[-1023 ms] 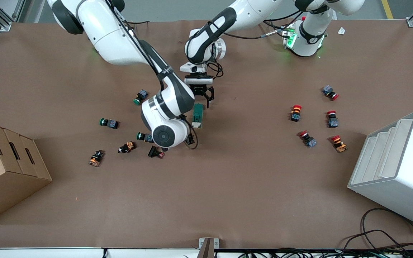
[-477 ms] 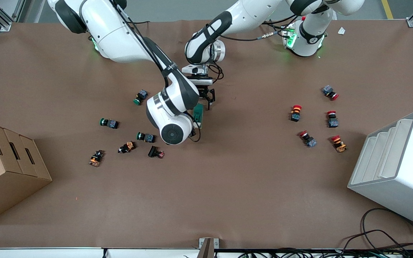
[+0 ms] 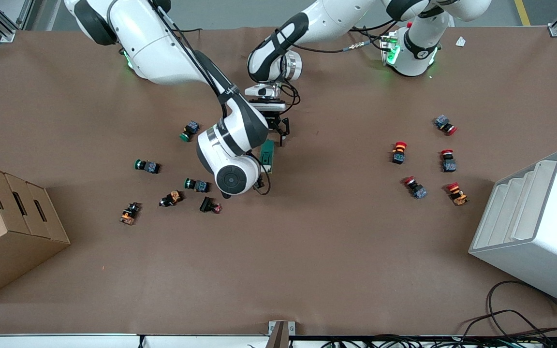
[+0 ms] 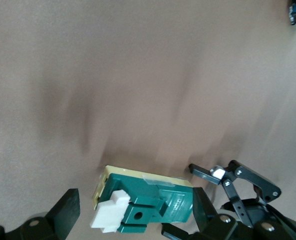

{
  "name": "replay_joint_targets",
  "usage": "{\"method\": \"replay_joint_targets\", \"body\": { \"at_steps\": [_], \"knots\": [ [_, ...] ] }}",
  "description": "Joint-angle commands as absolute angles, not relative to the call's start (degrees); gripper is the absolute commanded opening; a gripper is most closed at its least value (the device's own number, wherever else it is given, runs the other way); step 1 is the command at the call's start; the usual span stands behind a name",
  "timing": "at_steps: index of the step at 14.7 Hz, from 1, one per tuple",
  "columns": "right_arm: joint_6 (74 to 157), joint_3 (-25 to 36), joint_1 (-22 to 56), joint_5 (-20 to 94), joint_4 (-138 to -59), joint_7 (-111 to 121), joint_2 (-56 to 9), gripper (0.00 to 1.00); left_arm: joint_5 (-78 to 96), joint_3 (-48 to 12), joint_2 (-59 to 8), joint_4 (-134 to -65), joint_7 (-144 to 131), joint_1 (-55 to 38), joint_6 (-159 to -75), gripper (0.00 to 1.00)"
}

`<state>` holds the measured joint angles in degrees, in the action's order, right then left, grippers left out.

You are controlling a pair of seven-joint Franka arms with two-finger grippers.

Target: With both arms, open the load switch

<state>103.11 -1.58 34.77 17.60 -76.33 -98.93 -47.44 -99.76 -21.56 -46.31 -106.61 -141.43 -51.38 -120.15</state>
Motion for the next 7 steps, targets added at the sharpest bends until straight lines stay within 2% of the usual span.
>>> {"method": "replay_joint_targets", "body": {
  "at_steps": [1, 5, 7],
  "knots": [
    [104.15, -1.49, 36.65, 16.96, -75.94, -99.76, -49.3, 1.0, -101.16, -21.18, -48.78, -105.82, -142.3, -52.47, -121.11, 0.99],
    [101.35, -1.67, 37.97, 17.4, -75.76, -102.38, -48.87, 1.0, -101.95, -21.18, -48.78, -105.91, -142.21, -52.56, -121.11, 0.99],
    [97.23, -1.76, 37.44, 17.49, -75.24, -102.13, -48.17, 1.0, -101.95, -21.18, -48.78, -105.91, -142.21, -52.47, -121.11, 0.99]
  ]
}}
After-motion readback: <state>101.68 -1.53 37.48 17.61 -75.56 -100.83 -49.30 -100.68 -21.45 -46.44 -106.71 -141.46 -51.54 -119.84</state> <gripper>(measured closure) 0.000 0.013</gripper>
